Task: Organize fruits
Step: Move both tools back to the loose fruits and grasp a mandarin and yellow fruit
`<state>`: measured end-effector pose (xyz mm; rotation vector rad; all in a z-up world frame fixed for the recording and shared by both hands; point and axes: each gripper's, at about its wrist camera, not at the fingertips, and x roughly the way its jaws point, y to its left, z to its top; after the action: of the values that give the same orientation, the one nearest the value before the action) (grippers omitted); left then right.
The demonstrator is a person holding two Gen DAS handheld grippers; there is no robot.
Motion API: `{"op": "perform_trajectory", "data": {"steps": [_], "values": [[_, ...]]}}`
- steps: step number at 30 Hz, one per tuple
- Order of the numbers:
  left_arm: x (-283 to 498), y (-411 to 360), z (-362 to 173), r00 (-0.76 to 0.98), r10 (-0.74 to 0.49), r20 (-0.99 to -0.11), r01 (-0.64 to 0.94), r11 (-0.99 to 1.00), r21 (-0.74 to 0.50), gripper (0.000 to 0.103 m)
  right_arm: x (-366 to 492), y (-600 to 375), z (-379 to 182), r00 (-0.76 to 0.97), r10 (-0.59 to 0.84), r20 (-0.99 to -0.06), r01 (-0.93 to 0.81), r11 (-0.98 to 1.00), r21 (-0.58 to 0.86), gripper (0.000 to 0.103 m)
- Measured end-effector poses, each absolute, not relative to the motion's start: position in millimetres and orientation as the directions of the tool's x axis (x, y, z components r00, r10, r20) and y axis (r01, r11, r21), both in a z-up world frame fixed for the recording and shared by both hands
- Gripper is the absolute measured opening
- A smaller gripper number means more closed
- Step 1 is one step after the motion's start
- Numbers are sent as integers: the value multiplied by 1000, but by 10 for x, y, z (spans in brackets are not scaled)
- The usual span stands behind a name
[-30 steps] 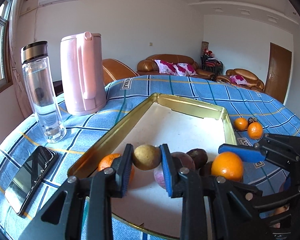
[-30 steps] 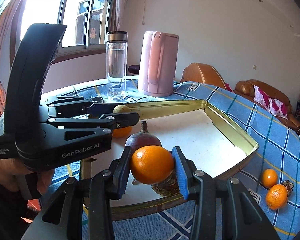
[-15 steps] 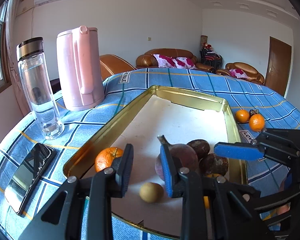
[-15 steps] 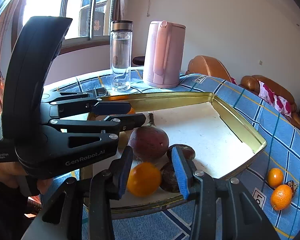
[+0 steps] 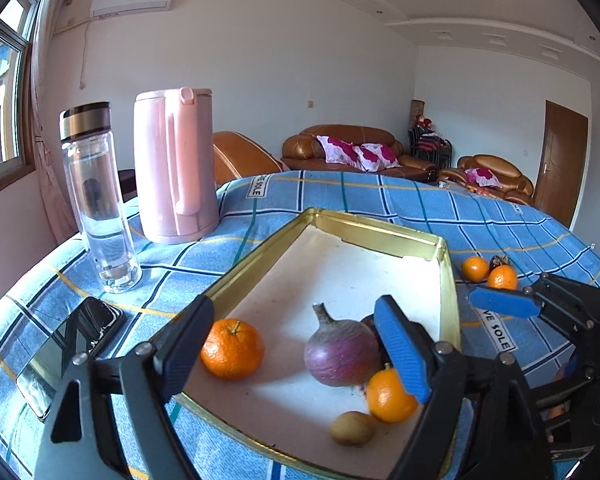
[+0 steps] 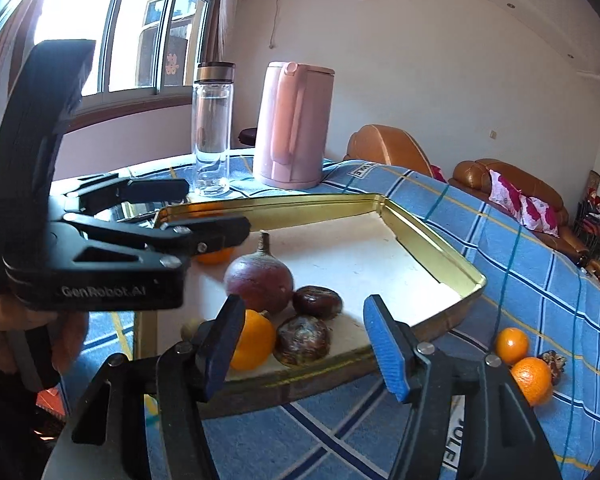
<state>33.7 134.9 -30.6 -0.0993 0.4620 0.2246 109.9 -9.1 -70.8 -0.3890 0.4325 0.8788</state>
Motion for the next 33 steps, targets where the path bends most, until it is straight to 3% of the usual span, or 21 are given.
{"op": "perform_trajectory", "data": {"steps": [4,11,21,23,30,33], "values": [[346,1130,-175,895,170,-412,-204,978,-40,93,1253,-508,-634,626,600,-498,-744,651,-151,63],[566,497,-46,917,91,-388,-90,996,22,99,1751,-1347,-455,754,455,-474,-533,845,-37,63],[1284,-223,-156,861,-10,-508,41,998,51,98,2219,-1795,-536,818,318,-479,-329,942,63,63],[1423,-350,-241,847,-19,-531,56,997,54,97,2267,-1862,-565,824,305,-477,-303,949,82,63],[1864,-643,-526,779,-79,-622,118,993,21,74,2327,-2034,-644,839,278,-468,-259,960,106,63],[1953,-726,-581,761,-100,-641,136,991,6,72,2331,-2103,-642,836,293,-463,-260,956,135,63]]}}
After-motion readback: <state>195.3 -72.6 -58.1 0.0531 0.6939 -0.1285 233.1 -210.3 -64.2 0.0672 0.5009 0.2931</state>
